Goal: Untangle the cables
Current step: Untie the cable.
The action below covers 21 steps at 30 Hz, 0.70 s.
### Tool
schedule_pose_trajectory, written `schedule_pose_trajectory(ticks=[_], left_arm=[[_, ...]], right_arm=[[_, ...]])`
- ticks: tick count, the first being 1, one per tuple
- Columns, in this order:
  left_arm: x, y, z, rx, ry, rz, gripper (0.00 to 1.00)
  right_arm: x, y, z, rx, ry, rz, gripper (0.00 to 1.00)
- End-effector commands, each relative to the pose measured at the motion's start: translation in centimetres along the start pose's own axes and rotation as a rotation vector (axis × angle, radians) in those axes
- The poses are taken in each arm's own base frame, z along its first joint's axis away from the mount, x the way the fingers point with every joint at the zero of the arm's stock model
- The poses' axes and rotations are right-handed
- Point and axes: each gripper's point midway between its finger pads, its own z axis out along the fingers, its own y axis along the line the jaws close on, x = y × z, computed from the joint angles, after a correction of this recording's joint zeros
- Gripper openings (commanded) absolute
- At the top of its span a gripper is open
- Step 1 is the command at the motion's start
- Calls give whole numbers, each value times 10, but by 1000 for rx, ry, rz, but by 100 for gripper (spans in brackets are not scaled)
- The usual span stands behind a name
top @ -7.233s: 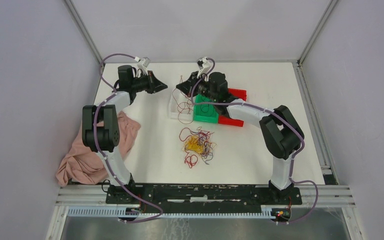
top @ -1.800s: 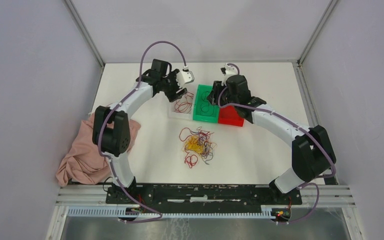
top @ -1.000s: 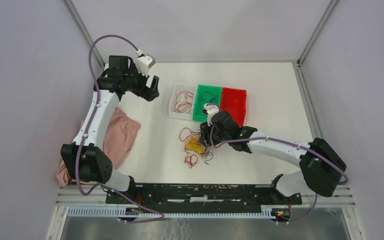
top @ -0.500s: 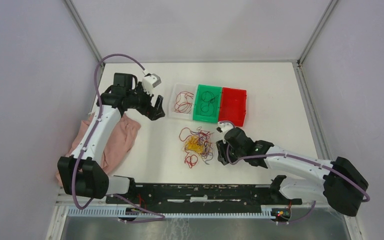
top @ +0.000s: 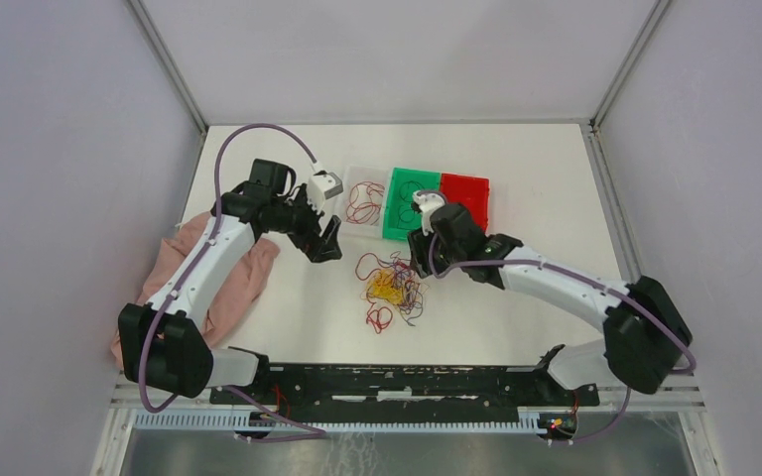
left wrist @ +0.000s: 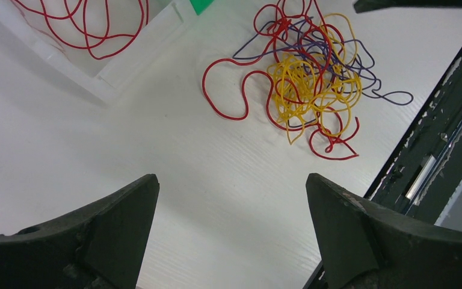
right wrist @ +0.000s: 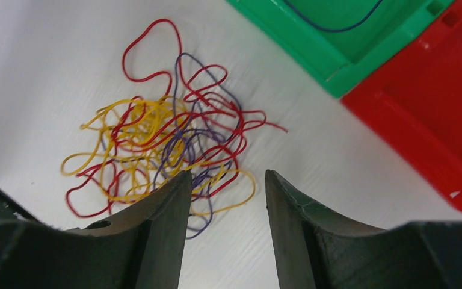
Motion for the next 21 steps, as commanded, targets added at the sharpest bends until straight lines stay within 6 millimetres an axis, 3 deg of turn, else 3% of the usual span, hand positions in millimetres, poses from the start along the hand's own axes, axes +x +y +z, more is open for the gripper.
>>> schedule_pose_trajectory(ticks=[1, 8, 13, 16, 21], left_arm=[[-12, -6, -12, 26, -22, 100, 99], [-21, -9, -18, 33, -45, 146, 99], [-22, -10, -19, 41, -42, 145, 99], [-21, -10, -19, 39, -40, 148, 99], [-23, -11, -21, 38, -46, 148, 99]], right_arm=[[-24, 3, 27, -109, -13, -149, 55], [-31, -1, 56, -153, 10, -217, 57], [-33, 1, 71, -179, -7, -209, 52], [-33, 1, 75, -183, -20, -227, 41], [-47, 6, 62, -200, -82, -244, 11]])
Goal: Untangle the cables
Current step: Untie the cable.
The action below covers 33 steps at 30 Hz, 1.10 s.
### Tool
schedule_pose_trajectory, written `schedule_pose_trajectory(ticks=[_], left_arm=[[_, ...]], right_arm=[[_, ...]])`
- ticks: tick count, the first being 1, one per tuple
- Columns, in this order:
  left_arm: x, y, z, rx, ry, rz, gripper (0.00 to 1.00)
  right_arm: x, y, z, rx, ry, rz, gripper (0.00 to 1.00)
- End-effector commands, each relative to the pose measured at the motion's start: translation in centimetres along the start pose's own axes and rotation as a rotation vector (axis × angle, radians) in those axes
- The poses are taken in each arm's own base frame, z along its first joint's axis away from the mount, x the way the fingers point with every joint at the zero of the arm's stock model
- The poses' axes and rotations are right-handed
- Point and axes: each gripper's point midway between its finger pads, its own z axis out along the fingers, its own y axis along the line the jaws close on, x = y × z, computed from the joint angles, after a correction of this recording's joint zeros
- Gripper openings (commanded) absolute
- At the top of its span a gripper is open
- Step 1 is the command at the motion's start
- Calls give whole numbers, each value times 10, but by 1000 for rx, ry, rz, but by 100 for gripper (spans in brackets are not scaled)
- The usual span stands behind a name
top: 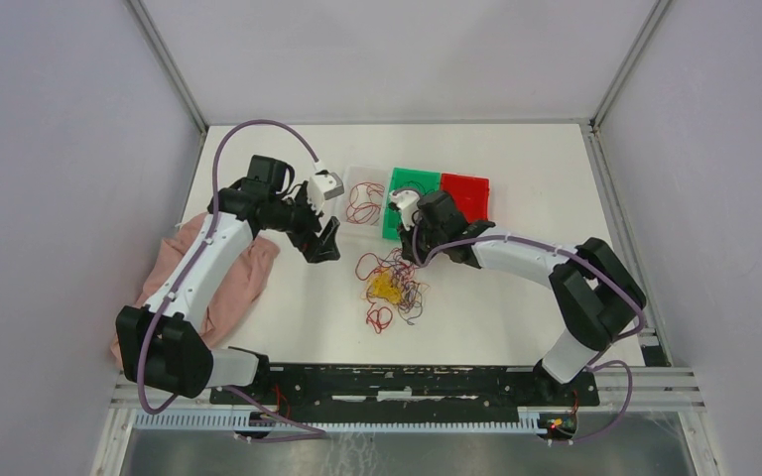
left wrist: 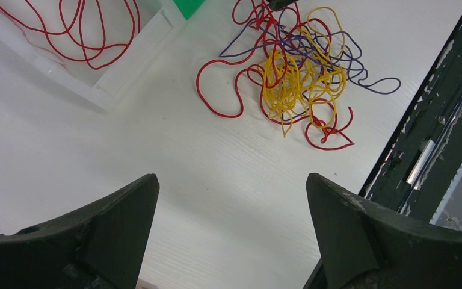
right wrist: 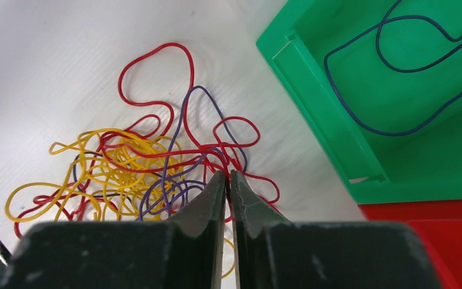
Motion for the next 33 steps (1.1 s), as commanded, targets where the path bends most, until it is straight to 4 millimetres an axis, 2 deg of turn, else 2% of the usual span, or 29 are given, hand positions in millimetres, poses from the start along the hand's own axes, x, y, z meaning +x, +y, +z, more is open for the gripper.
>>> schedule_pose_trajectory(ticks=[1, 4, 9, 15, 17, 20, 25, 29, 33], left_arm=[[-20, -4, -13, 0, -59, 70, 99], [-22, -11, -15, 26, -73, 89, 99], [-31, -25, -24, 67, -124, 132, 99], [-45, -57, -26, 135, -169, 191, 99], [-51, -69, -22, 148, -178, 219, 99], [-59, -77, -12, 167, -189, 218, 99], [-73, -83, 2, 197, -196, 237, 87], [-73, -87, 17, 242, -185, 245, 75], [-73, -97, 25, 313, -193, 230, 72]], right_arm=[[-48, 8, -21, -28, -165, -52, 7], [-67, 22, -48, -70, -231, -66, 4], [-87, 41, -89, -111, -295, -71, 1], [-106, 73, -121, -185, -330, -69, 1], [-109, 83, -125, -205, -325, -73, 1], [-111, 93, -127, -222, -327, -68, 1], [-112, 100, -127, -240, -320, -42, 1], [-107, 101, -123, -246, -305, -10, 1], [-103, 103, -119, -259, -305, 28, 1]])
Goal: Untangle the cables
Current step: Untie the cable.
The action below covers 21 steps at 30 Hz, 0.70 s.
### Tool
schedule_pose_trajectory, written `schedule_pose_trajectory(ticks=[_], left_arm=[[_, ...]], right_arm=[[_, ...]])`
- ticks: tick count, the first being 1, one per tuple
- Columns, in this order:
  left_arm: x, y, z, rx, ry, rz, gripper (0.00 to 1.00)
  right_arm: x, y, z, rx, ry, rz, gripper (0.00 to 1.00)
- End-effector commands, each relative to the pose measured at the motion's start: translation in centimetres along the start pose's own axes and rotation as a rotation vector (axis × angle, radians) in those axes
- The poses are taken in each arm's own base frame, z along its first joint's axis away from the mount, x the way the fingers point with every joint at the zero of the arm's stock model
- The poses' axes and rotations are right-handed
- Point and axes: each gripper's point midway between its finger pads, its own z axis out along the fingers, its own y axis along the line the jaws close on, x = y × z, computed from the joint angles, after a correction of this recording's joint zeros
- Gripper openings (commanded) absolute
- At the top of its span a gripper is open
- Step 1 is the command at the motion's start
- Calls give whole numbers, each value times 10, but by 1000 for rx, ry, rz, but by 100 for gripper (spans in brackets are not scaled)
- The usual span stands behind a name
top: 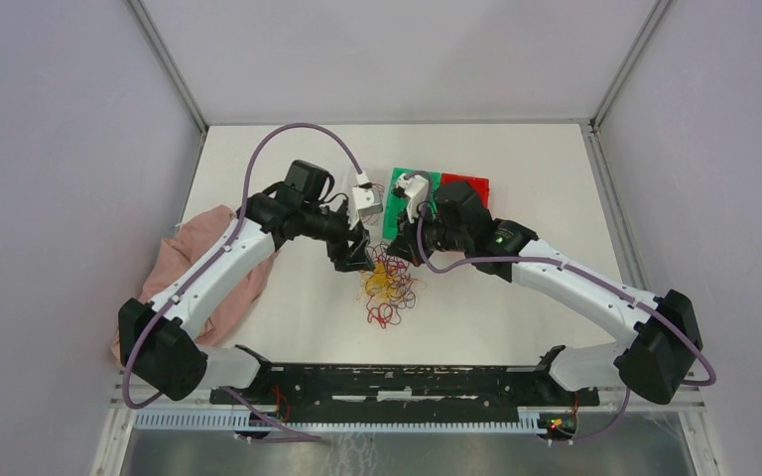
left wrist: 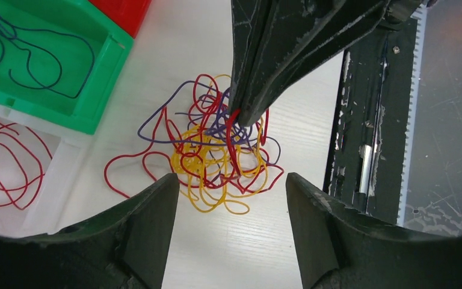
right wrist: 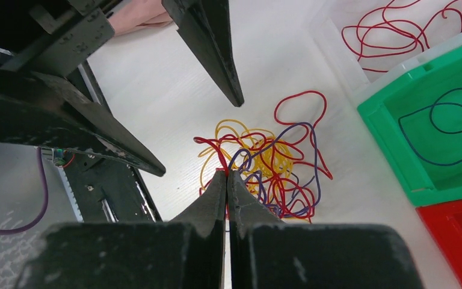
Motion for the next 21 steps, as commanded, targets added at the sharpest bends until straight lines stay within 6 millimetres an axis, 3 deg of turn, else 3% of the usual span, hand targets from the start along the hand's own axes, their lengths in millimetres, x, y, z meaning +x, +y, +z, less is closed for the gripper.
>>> schedule_pose_trajectory(ticks=[1, 8, 11, 14, 21], left_arm=[[-28, -6, 6, 60, -97, 13, 72], [-35, -5, 10, 84, -129, 16, 52], [-39, -5, 9, 94, -133, 31, 32], [-30, 1, 9, 52, -100, 57, 14], [-21, 15, 7, -44, -69, 67, 11]], right_arm=[[-23, 12, -2, -41, -86, 37, 1], [-18, 18, 0, -77, -111, 101, 1], [-19, 19, -1, -84, -125, 121, 1], [-20, 19, -5, -86, -140, 147, 1], [-21, 17, -8, -110, -169, 215, 2]])
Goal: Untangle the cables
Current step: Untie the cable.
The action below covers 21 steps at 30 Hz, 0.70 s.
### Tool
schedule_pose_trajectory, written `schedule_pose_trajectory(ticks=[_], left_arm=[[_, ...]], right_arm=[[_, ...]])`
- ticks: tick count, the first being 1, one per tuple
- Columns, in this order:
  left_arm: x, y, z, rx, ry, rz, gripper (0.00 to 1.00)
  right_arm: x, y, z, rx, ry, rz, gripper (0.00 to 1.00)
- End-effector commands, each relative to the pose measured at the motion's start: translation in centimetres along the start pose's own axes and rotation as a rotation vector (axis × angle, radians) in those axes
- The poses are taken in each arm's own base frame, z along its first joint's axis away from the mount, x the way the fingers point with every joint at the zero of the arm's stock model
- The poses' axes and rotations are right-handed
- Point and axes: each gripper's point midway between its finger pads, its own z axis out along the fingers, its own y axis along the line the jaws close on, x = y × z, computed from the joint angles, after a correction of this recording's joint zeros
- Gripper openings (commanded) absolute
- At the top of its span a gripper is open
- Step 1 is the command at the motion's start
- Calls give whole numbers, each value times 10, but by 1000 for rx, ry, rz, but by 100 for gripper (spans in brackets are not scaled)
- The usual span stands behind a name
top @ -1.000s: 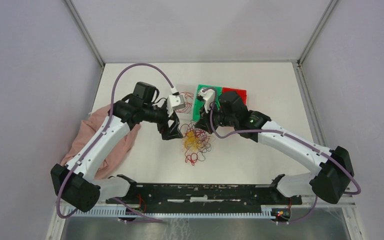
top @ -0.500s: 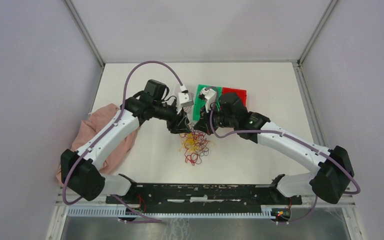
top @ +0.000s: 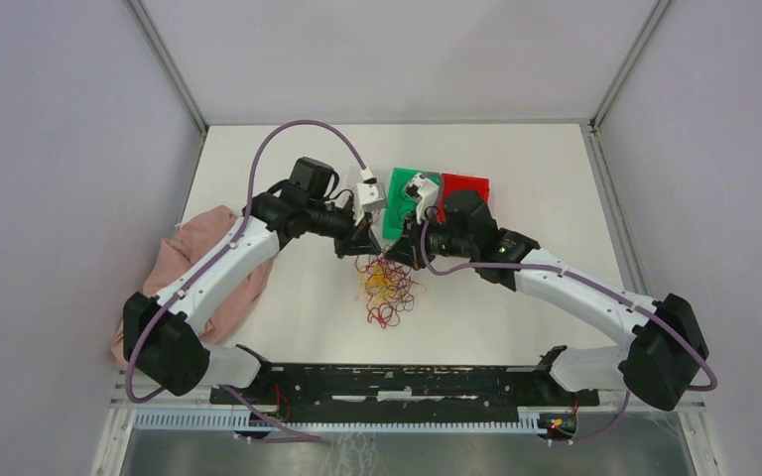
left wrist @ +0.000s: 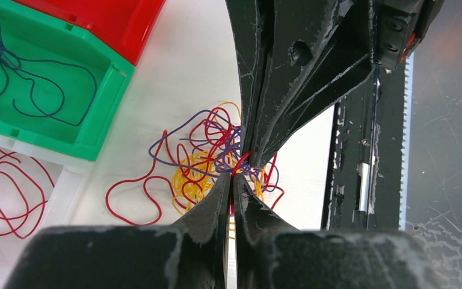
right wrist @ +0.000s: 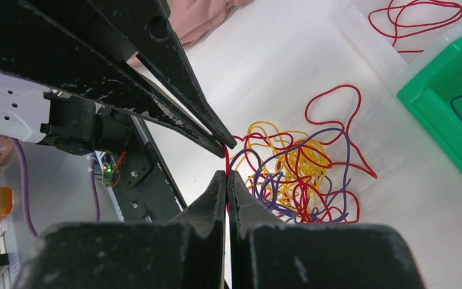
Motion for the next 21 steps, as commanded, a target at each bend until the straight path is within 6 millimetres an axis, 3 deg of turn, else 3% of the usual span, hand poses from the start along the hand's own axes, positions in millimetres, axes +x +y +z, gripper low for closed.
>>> schedule_pose_trajectory(ticks=[1, 3, 6, 9, 11, 17, 21], left_arm=[[-8, 13, -8, -99, -9, 73, 13], [-8, 19, -8, -137, -7, 60, 18], [-7, 18, -4, -134, -24, 34, 41], [-6, 17, 0, -117, -39, 17, 44], [-6, 22, 2, -135, -39, 19, 41], [-3, 52, -3, -292, -19, 51, 11], [-11, 56, -6, -325, -44, 33, 5]], right_arm=[[-26, 18, -9, -79, -101, 26, 2], [-26, 19, -9, -89, -100, 36, 3], [-26, 21, -8, -100, -98, 46, 3], [-27, 22, -7, -106, -96, 53, 3], [-27, 22, -8, -110, -95, 58, 3], [-25, 24, -10, -117, -79, 65, 3], [-22, 26, -10, -131, -65, 75, 7]])
